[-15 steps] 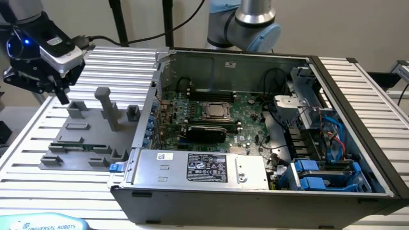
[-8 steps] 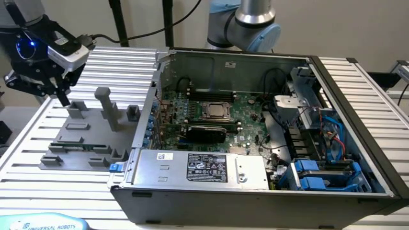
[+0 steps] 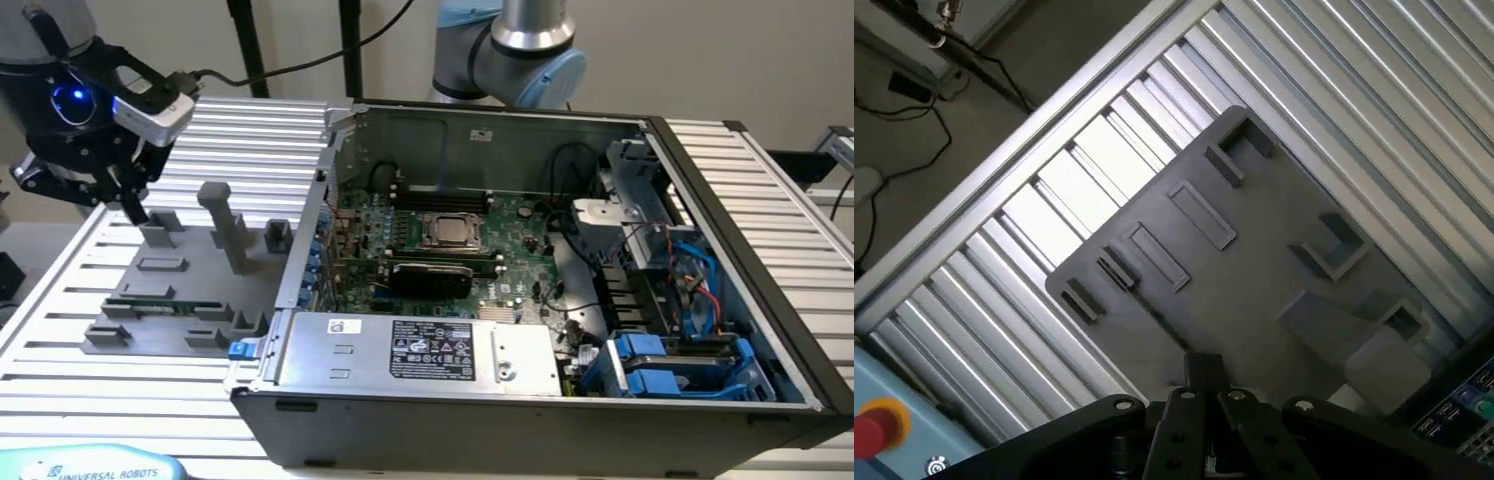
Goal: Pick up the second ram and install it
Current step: 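Pick up the second ram and move it above second insertion slot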
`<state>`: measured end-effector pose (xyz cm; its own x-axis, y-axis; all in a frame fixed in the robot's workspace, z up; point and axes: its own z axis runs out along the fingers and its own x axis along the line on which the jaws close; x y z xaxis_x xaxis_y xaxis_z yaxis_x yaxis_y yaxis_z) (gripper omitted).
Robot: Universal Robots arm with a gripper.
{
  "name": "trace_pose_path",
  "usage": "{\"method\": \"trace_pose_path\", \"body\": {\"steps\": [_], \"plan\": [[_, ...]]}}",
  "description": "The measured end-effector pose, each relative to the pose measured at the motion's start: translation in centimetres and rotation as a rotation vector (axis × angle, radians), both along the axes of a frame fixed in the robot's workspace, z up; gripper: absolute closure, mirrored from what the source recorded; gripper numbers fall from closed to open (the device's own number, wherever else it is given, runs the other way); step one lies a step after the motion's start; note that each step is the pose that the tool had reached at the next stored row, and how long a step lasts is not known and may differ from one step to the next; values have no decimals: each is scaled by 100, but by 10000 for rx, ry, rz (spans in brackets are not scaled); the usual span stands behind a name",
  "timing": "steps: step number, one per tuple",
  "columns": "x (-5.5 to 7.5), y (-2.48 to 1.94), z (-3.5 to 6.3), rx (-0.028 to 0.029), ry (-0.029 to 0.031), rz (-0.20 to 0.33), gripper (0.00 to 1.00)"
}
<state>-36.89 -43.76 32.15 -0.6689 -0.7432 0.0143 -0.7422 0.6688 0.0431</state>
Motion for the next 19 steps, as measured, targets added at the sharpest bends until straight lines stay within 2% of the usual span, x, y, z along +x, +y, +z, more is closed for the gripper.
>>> {"method": "trace_pose_path", "body": {"steps": [19], "plan": [[0, 0, -145, 0, -1, 3450, 89]]}}
